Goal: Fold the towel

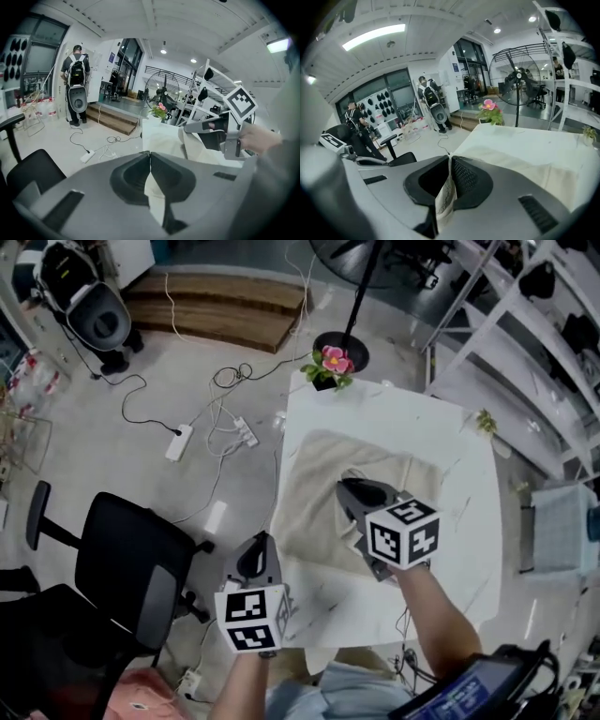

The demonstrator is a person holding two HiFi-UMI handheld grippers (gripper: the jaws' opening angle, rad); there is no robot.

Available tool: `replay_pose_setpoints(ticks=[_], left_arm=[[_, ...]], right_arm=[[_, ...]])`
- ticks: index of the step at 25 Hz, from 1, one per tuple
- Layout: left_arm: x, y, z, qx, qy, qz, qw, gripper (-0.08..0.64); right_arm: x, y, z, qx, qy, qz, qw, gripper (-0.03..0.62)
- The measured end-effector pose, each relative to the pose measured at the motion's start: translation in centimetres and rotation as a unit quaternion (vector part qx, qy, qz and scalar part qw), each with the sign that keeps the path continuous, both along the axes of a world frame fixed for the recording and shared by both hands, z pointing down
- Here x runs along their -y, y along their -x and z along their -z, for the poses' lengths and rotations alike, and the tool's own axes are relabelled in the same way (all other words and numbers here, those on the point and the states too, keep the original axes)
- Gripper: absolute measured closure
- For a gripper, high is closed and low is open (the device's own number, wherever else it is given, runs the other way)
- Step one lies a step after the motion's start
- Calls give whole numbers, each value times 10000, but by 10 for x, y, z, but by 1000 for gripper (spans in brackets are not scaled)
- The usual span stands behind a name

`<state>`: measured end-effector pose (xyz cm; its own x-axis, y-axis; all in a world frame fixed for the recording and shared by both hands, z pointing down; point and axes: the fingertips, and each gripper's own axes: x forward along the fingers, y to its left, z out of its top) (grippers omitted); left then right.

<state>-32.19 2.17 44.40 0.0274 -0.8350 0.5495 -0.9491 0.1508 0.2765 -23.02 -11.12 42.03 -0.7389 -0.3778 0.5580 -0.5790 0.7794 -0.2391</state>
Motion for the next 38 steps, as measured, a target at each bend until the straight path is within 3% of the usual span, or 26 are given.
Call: replay_pose_setpoints(ticks=[9, 18, 22, 25, 28, 32, 35, 38], left_arm=[[-10, 32, -26, -75, 70, 321, 9994, 551], [-6, 32, -37, -196, 109, 295, 9993, 551], [0, 25, -33, -191, 61, 212, 9996, 551], [5, 17, -23, -116, 14, 129, 9998, 551], [9, 6, -13, -5, -37, 114, 9999, 551], [19, -15, -7, 125, -87, 109, 9998, 536], [30, -37, -14, 89, 14, 121, 9999, 457], [43, -52, -24, 143, 198, 93, 9997, 428]], right_arm=[[-18, 53, -77, -644, 317, 511, 9961, 557], [-20, 58, -118, -984, 703, 541, 9912, 557], [-26, 63, -115, -783, 921, 749, 9898, 525], [-36, 71, -87, -286, 962, 1058, 9893, 423], [-45, 73, -46, 339, 964, 1377, 9852, 407], [-45, 50, -2, 862, 805, 1732, 9778, 408], [-26, 6, 2, 652, 481, 1784, 9806, 410], [3, -50, -10, 234, 100, 1695, 9852, 417]])
